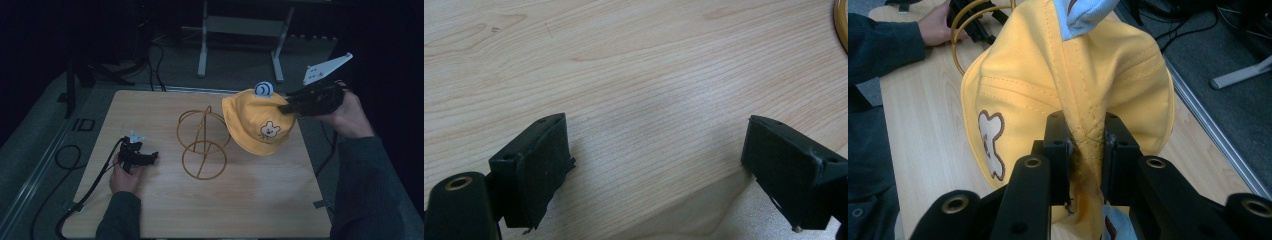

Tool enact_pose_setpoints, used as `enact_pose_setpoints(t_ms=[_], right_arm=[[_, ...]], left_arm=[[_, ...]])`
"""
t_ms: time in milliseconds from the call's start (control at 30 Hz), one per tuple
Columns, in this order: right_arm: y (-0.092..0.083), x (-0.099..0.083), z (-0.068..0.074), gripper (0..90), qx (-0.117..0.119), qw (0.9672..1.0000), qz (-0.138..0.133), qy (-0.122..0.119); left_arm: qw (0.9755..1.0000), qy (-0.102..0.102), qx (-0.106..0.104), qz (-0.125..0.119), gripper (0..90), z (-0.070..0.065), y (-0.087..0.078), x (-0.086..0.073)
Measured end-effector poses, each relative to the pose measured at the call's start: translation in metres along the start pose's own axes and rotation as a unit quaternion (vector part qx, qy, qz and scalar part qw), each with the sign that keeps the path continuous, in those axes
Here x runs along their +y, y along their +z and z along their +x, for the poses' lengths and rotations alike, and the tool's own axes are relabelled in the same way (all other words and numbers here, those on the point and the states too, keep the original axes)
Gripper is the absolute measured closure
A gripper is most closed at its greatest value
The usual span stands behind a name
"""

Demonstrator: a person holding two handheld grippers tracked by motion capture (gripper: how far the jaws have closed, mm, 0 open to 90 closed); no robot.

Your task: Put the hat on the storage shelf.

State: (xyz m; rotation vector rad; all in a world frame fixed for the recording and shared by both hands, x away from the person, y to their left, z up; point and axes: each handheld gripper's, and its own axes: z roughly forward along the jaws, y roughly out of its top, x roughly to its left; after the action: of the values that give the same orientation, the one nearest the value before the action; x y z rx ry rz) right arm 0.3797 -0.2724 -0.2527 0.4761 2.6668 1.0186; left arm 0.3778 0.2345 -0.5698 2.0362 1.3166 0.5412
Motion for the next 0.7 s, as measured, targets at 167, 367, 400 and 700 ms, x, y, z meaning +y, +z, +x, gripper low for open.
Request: enact_pose_setpoints(t_ms=[167,367,400,700], right_arm=[[0.001,0.005,0.001,76.6,0.002,1.0000,-0.002,-0.003],[0.002,0.011,0.003,76.6,0.004,1.0000,-0.004,-0.006],[0.002,0.012,0.003,76.6,0.005,0.9999,-0.005,-0.009],[0.008,0.019,0.006,76.6,0.011,0.9998,-0.004,-0.013]], left_arm=[[1.0000,0.000,0.000,0.000,11.9,0.000,0.000,0.000],[1.0000,0.000,0.000,0.000,11.9,0.000,0.000,0.000],[1.0000,0.000,0.000,0.000,11.9,0.000,0.000,0.000],[1.0000,0.000,0.000,0.000,11.9,0.000,0.000,0.000]])
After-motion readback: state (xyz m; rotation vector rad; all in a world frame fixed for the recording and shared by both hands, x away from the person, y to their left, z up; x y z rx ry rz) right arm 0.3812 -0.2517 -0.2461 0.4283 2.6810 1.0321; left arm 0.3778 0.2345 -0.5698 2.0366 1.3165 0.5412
